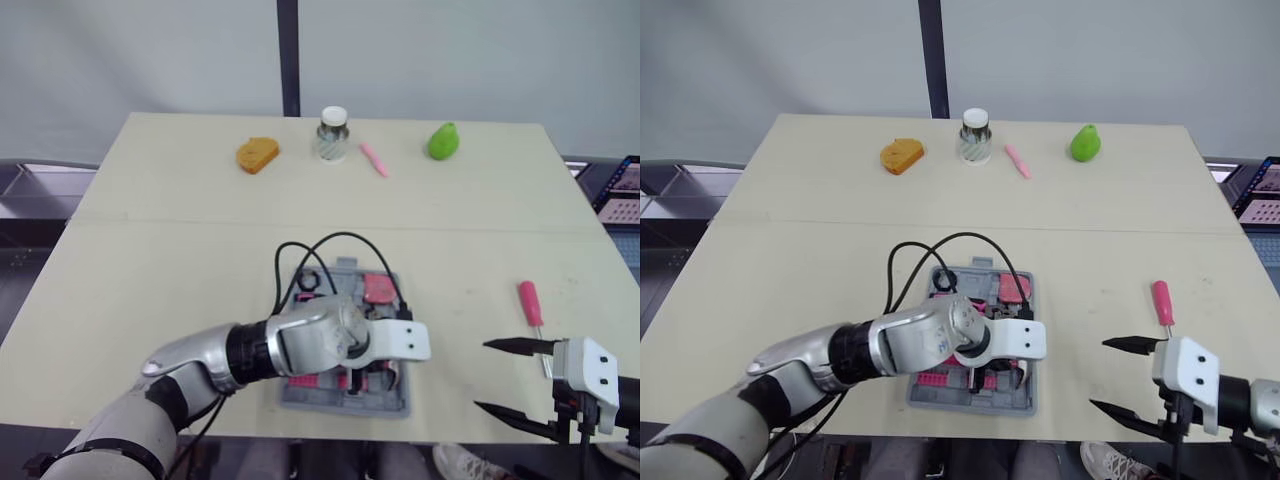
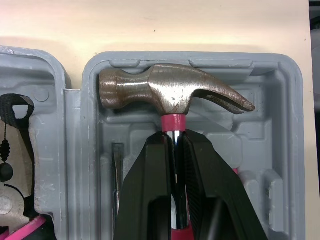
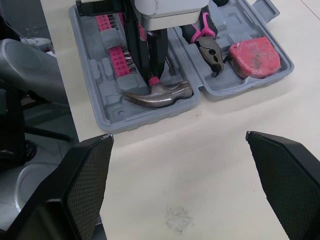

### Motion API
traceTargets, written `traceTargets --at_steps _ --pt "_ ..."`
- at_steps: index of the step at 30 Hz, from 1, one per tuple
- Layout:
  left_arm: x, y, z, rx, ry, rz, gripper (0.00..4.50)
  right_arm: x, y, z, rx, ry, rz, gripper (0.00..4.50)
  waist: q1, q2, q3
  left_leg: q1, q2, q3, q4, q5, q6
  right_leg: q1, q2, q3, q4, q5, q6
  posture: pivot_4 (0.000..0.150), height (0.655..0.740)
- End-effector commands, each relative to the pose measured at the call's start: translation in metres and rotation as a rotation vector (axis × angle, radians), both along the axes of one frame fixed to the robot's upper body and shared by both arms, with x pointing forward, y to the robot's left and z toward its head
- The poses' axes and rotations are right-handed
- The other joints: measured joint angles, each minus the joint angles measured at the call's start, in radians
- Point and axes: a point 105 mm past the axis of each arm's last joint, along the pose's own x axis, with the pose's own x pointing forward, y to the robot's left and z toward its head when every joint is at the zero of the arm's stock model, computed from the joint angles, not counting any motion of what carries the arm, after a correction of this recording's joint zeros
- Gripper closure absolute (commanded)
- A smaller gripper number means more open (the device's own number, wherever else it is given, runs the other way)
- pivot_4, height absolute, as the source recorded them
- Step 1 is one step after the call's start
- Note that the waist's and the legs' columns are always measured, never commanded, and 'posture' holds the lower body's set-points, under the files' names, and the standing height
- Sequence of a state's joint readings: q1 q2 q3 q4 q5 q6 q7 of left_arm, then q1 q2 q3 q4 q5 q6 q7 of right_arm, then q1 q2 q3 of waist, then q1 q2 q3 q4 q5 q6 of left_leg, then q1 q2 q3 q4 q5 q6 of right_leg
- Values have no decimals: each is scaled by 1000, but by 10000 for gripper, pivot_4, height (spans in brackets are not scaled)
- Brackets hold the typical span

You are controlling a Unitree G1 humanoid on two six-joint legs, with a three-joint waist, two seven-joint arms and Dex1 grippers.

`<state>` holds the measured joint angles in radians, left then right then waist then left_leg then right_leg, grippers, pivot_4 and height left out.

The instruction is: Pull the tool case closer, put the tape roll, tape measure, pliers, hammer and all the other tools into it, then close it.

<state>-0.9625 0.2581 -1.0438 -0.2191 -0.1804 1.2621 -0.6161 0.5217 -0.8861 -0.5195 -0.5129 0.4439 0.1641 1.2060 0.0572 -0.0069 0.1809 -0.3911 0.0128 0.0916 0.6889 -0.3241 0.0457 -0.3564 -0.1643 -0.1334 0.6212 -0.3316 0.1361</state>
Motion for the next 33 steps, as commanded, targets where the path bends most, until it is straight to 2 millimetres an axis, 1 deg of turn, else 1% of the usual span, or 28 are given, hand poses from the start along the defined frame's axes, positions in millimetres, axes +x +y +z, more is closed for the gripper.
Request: traceTargets --at_steps 1,11,13,15,17,18,21,25,28,30,32,33 --pt "-4 -12 8 -29 -29 -54 44343 1 2 11 6 -48 -5 0 0 0 0 0 0 0 0 0 0 0 0 0 0 0 0 1500 6950" --pt "-7 -10 6 -8 -15 -63 44343 0 0 10 8 -48 -17 0 0 0 0 0 0 0 0 0 0 0 0 0 0 0 0 1500 6950" --pt "-8 -8 6 0 -4 -64 35430 0 0 10 9 -48 -18 0 0 0 0 0 0 0 0 0 0 0 0 0 0 0 0 1500 6950" --pt "-7 -6 8 4 -1 -61 27479 0 0 9 11 -49 -19 0 -1 0 0 0 0 0 0 0 0 0 0 0 0 0 0 1500 6950" --pt "-6 -2 11 3 3 -45 16756 0 0 9 13 -50 -20 0 -2 0 0 0 0 0 0 0 0 0 0 0 0 0 0 1500 6950" --pt "-5 0 13 -1 7 -40 12243 0 0 9 14 -50 -19 0 -3 0 0 0 0 0 0 0 0 0 0 0 0 0 0 1500 6950" --pt "-5 3 21 -31 22 -33 12243 0 -1 8 16 -51 -19 0 -4 0 0 0 0 0 0 0 0 0 0 0 0 0 0 1500 6950" --pt "-6 2 38 -147 54 -10 12243 2 -1 8 18 -55 -17 0 -3 0 0 0 0 0 1 0 0 0 0 0 0 0 0 1500 6950" --pt "1 4 59 -313 63 28 20039 2 -2 8 20 -61 -17 0 -4 1 0 0 0 -1 1 0 0 0 0 0 1 0 0 1500 6950" --pt "13 5 73 -451 66 81 30195 3 -3 8 20 -64 -18 0 -5 1 0 0 1 -1 1 0 0 0 0 0 1 0 0 1500 6950" --pt "29 6 90 -612 15 109 40574 3 -3 8 22 -66 -20 0 -4 1 0 0 1 -1 1 0 0 0 0 -1 1 0 0 1500 6950" --pt "34 7 96 -671 -12 109 44226 3 -4 8 22 -67 -21 0 -3 1 0 0 0 -1 2 0 0 0 0 -1 1 0 0 1500 6950"
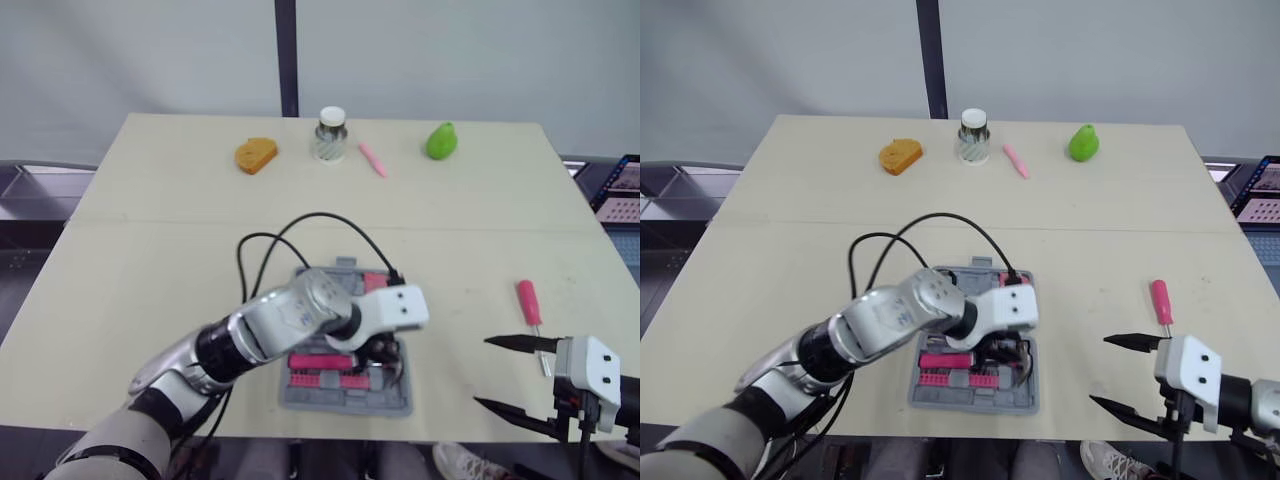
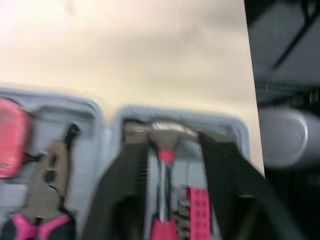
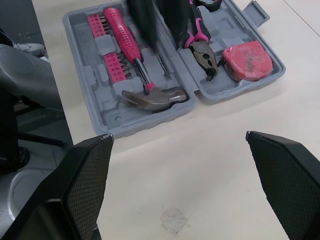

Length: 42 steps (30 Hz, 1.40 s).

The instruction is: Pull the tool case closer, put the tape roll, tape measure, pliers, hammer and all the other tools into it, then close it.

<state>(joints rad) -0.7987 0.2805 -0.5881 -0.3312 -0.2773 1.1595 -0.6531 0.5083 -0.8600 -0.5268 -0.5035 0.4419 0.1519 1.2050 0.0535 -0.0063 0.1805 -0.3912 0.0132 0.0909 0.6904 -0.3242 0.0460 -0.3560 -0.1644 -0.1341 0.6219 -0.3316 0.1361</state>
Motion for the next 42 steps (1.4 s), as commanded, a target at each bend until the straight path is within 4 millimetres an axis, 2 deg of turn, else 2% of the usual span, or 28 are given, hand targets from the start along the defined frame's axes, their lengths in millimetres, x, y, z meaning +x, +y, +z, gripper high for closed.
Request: traceTargets --at_steps 1,4,7,10,13,18,22,25,29,42 --pt "18 -1 38 -261 -127 22 44226 1 -3 6 6 -40 -8 0 1 0 0 0 0 0 0 0 0 0 0 0 0 0 0 1500 6950" --pt "18 6 58 -452 -201 -50 44226 2 -3 6 14 -44 -9 0 0 0 0 0 0 0 0 0 0 0 0 -1 0 0 0 1500 6950" --pt "11 25 57 -507 -264 -144 44226 3 -3 7 17 -49 -10 0 -3 0 0 0 0 0 0 0 0 0 0 -1 0 0 0 1500 6950" --pt "6 51 45 -511 -201 -213 44226 5 -4 6 17 -52 -12 0 -6 1 0 1 0 1 0 0 0 0 0 -1 0 0 0 1500 6950" --pt "-1 81 18 -435 -174 -270 44226 6 -5 7 19 -60 -19 0 -7 1 -1 1 0 1 0 -1 0 -1 0 -1 1 0 0 1500 6950" --pt "-12 103 -11 -389 -123 -301 44226 6 -6 8 24 -66 -29 0 1 1 -1 1 0 1 0 -1 0 0 0 -1 0 0 0 1500 6950" --pt "-20 107 -35 -343 -109 -326 44226 6 -6 8 24 -66 -30 0 -1 1 -1 1 0 1 1 -2 1 0 0 0 0 0 0 1500 6950" --pt "-25 104 -44 -337 -102 -339 44226 6 -6 7 26 -66 -30 0 -4 2 -1 1 0 1 0 -2 0 0 0 0 0 0 0 1500 6950" --pt "-22 102 -58 -289 -110 -305 44226 6 -5 7 27 -67 -32 0 -4 2 -1 1 0 1 0 -2 0 0 0 0 0 0 0 1500 6950" --pt "-16 97 -73 -258 -123 -255 44226 4 -6 7 27 -64 -38 0 -4 2 -1 1 0 1 0 -3 1 0 0 0 1 0 0 1500 6950"
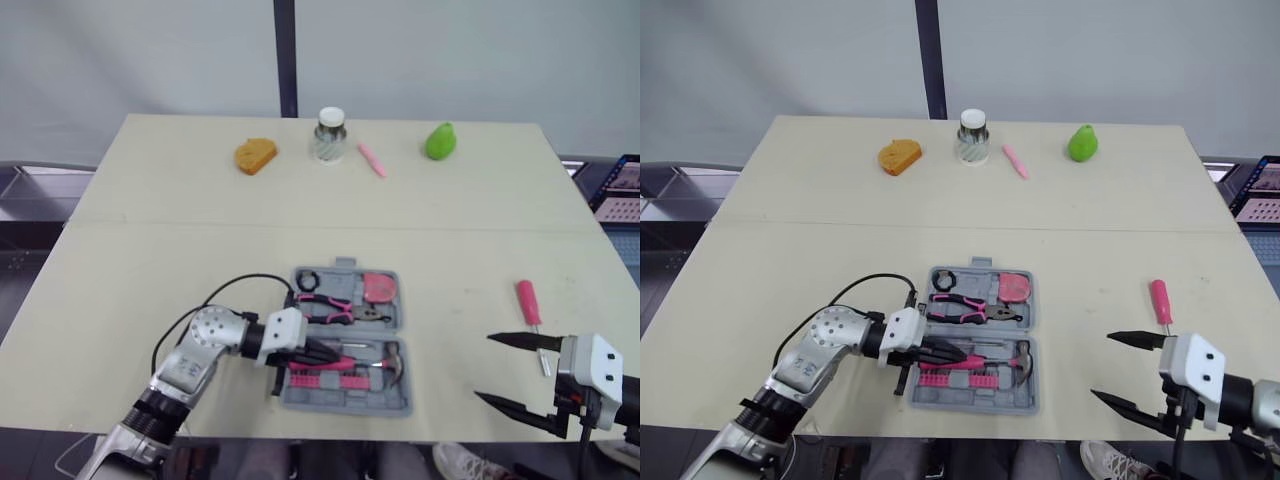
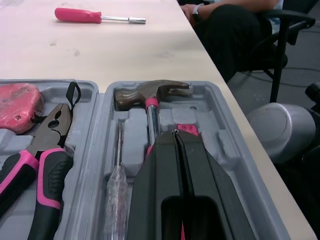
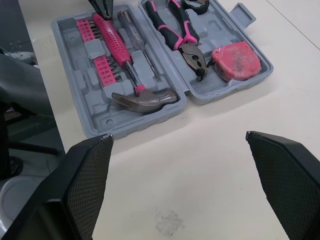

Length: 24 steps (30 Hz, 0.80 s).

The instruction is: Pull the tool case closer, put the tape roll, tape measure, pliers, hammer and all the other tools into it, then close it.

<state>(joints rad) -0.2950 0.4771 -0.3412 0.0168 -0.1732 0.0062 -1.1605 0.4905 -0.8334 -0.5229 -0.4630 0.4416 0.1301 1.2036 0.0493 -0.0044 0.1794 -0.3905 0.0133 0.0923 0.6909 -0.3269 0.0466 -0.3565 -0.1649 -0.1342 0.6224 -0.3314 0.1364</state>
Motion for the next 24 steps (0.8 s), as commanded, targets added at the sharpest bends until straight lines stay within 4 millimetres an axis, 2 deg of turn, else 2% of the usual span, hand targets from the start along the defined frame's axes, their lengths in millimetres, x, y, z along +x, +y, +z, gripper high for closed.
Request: traceTargets --at_steps 1,24 --pt "-2 -2 -5 11 -10 3 44226 1 -2 9 -3 -48 -10 0 0 0 0 0 0 0 0 0 0 0 0 0 0 0 0 1500 6950" --pt "5 -8 -19 32 -11 50 44226 -1 -3 11 -12 -49 -25 0 1 0 0 0 0 0 0 0 0 0 -1 0 0 0 0 1500 6950"
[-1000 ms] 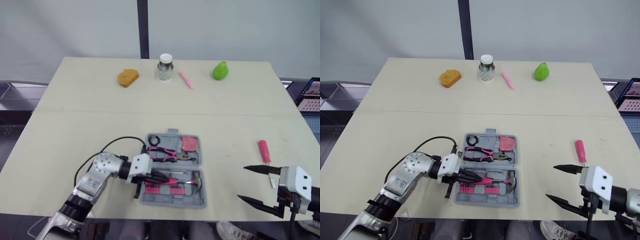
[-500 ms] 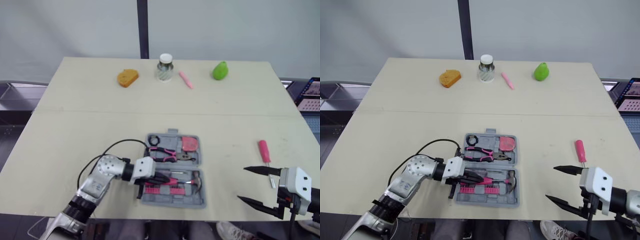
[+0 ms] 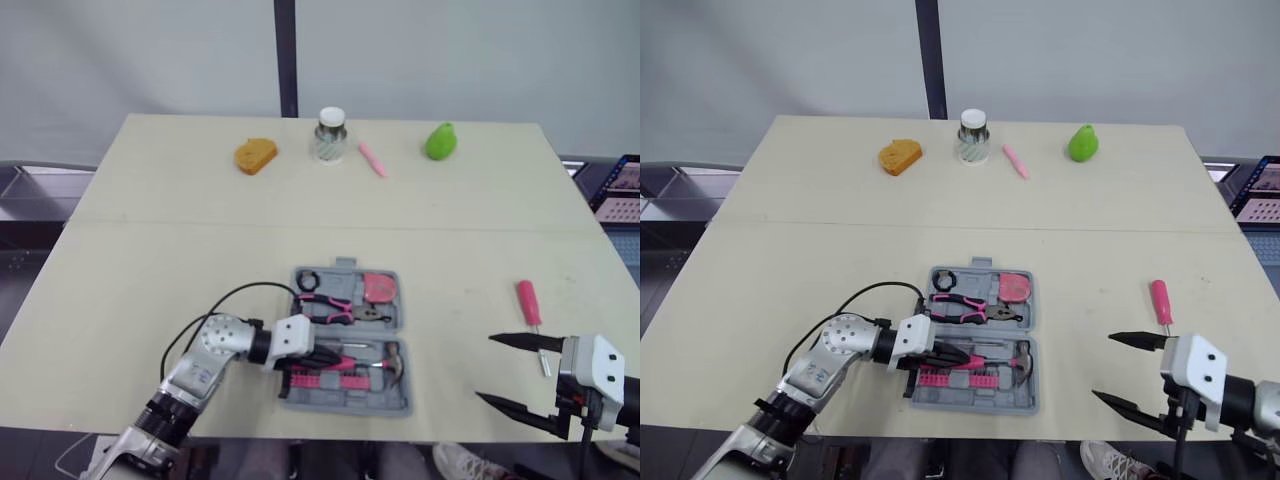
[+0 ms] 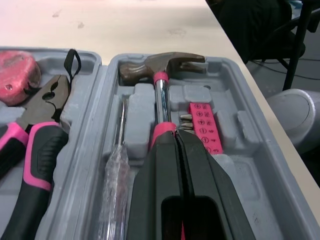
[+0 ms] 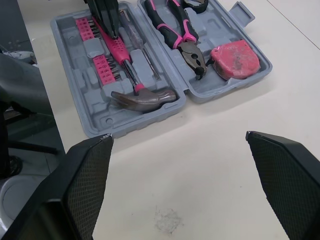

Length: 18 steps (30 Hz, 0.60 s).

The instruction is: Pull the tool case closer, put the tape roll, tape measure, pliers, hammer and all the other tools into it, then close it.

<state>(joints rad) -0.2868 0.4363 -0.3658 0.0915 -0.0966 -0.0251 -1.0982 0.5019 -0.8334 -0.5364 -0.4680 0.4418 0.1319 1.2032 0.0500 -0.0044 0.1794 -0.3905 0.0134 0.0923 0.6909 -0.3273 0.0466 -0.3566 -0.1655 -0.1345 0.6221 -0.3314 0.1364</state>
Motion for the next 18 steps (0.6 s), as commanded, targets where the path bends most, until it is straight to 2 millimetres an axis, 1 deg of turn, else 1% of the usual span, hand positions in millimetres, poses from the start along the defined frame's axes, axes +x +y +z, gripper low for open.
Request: traceTargets --at_steps 1,18 --pt "0 -3 0 -2 -17 -6 44226 0 -1 10 -6 -49 -17 0 0 0 0 0 0 0 0 0 0 0 0 0 0 0 0 1500 6950" --pt "-1 -2 -15 43 15 23 44226 0 -1 13 -11 -52 -26 0 0 0 0 0 0 0 0 0 0 0 0 0 -1 0 0 1500 6950"
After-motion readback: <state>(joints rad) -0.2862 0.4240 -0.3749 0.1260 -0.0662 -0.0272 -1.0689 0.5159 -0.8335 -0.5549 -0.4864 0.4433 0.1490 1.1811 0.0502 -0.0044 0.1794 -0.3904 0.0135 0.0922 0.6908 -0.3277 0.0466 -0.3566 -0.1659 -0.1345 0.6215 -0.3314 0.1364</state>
